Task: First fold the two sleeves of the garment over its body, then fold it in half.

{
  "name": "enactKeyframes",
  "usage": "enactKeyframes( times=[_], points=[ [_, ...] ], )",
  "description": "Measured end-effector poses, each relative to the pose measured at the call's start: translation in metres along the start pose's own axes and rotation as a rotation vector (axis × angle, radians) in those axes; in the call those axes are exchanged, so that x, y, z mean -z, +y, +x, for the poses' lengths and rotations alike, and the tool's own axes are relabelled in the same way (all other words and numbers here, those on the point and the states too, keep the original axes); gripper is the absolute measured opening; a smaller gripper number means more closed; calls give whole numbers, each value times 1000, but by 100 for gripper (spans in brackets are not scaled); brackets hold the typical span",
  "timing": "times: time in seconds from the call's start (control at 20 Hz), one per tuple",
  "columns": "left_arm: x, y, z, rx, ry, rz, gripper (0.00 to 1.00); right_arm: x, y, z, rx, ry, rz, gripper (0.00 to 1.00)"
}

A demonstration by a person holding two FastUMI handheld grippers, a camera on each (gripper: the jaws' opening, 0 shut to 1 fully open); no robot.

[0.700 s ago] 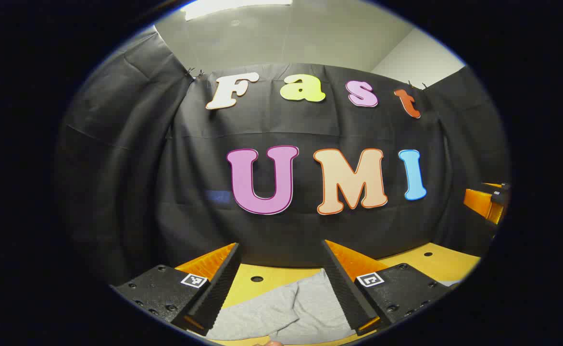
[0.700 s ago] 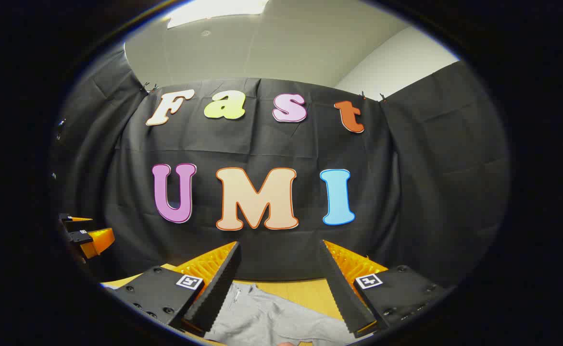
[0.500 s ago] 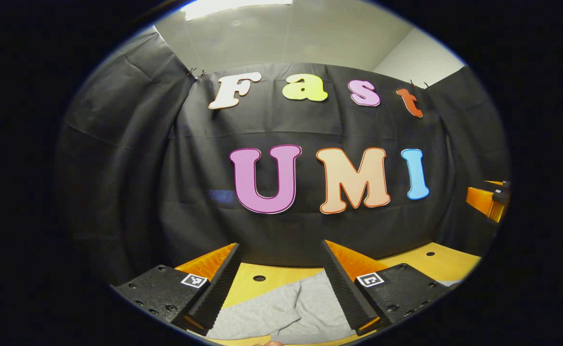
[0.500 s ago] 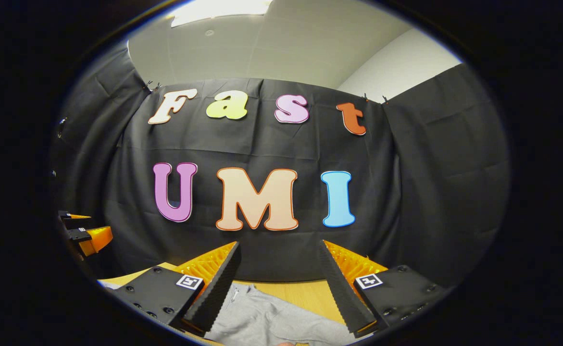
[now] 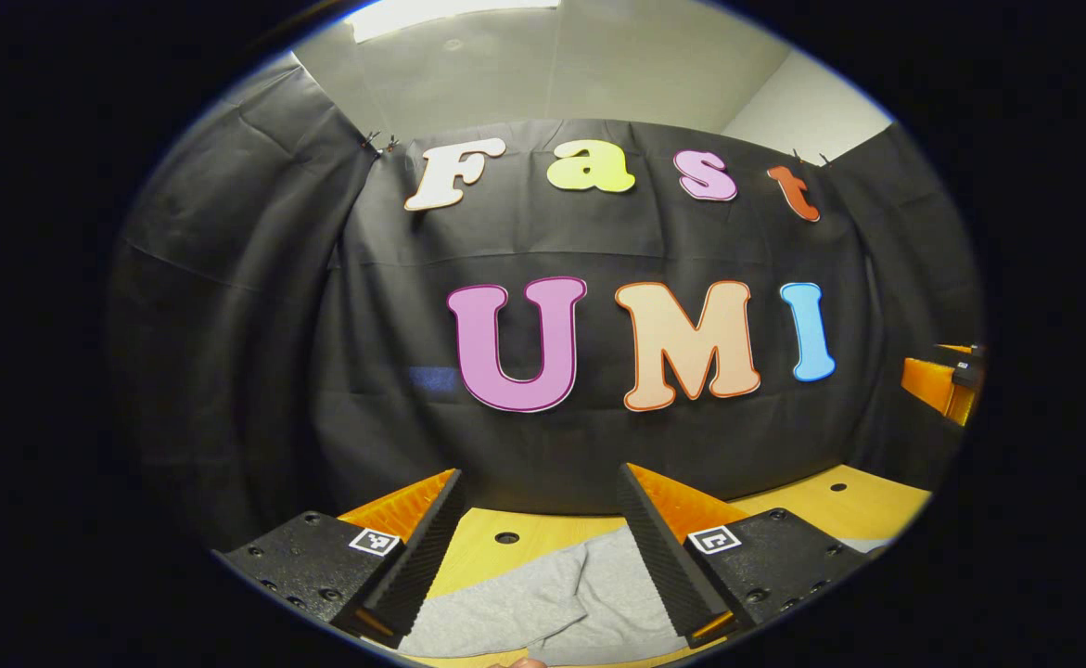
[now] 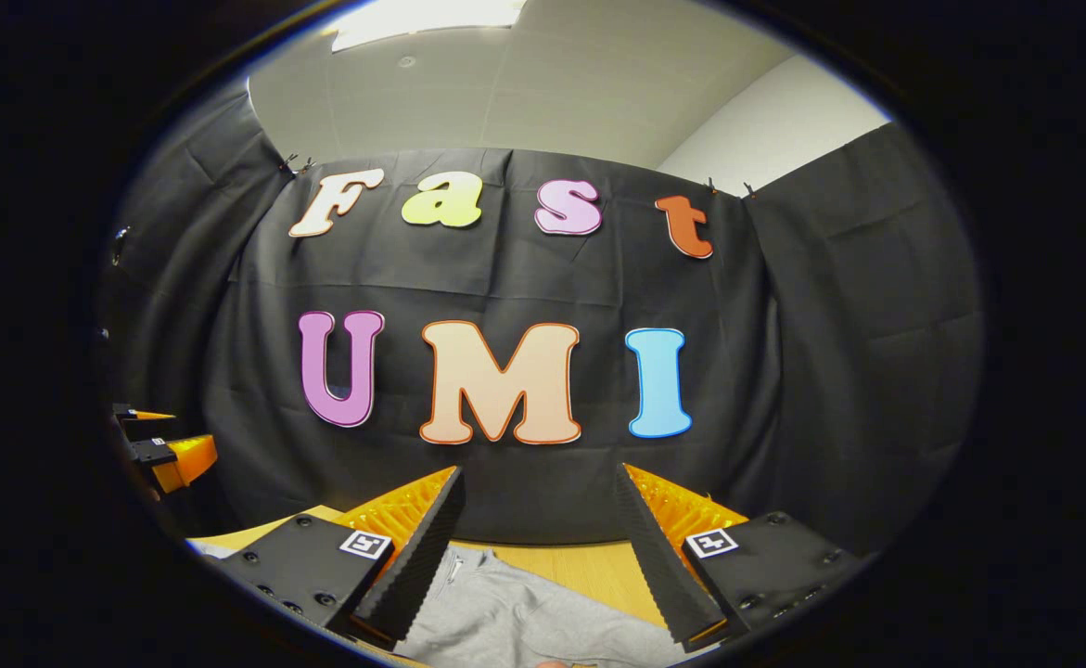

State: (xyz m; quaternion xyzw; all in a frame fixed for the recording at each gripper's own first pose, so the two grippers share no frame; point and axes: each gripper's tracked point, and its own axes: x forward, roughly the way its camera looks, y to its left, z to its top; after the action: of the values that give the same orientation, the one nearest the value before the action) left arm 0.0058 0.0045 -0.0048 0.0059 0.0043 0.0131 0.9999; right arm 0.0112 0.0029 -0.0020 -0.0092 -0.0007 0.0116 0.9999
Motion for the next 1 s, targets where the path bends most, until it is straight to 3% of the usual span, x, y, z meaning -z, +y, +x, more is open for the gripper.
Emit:
enactKeyframes(
  times=[0.3,0.65,0.8,1.0],
  points=[
    [3,2,5,4,2,6,96,4,2,4,7,7,-9,99],
    [8,-4,12,22,12,-2,97,8,-12,8,18,23,-32,96],
    [10,-12,15,39,18,-10,98,6,-36,10,28,26,-72,100],
    [12,-27,17,67,22,-24,96,15,-94,9,91,68,-116,96]
  ],
)
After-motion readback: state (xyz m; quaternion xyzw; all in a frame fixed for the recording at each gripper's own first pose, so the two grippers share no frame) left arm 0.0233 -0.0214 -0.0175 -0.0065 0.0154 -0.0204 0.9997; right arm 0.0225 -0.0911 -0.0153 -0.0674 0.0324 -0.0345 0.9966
